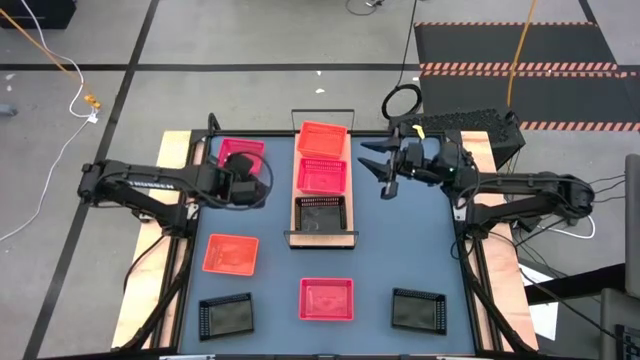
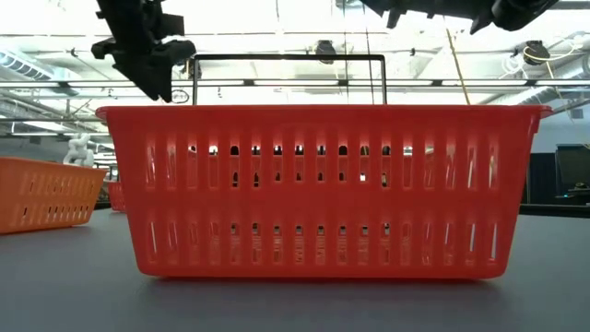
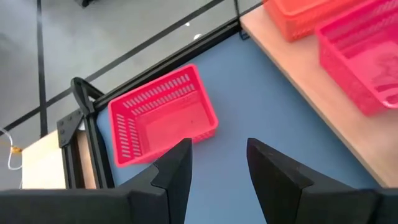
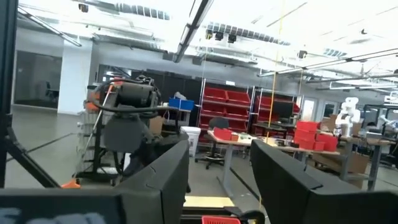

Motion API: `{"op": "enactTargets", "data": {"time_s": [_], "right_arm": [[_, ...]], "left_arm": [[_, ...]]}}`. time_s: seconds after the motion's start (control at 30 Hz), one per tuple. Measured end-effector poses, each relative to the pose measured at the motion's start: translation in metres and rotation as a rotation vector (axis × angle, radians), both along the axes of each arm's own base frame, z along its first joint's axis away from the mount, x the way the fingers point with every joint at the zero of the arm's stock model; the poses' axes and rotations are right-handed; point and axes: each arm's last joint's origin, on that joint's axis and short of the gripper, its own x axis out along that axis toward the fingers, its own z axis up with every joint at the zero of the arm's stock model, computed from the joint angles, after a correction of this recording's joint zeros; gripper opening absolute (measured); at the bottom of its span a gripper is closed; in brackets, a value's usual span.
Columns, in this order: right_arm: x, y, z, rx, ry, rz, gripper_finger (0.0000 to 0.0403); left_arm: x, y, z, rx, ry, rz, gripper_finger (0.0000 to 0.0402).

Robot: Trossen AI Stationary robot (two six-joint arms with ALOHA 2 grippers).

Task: Stack baskets on shelf by color
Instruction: Stack the top red bin on the red bin on the shelf

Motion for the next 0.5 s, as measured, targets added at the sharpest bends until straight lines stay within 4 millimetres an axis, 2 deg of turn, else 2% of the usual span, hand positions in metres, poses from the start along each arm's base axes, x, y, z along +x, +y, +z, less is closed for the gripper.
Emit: {"op": "enactTargets", "data": {"time_s": [0.2,0.37,0.5], "right_arm": [[0.002,-0.001,0.003,-0.018,-0.009,-0.014,0.016],[0.001,-0.002,0.003,-0.001,-0.014,-0.074,0.016],[0.002,-0.004,0.001,0.012,0.002,-0.103,0.016]], "left_arm": [[-0.002,0.03,0.0,-0.016,0.024,0.081,0.0156],[-0.002,0.075,-0.007,-0.07,0.018,0.19,0.0157],[0.007,0.114,-0.025,-0.146,0.047,0.192,0.0156]]}}
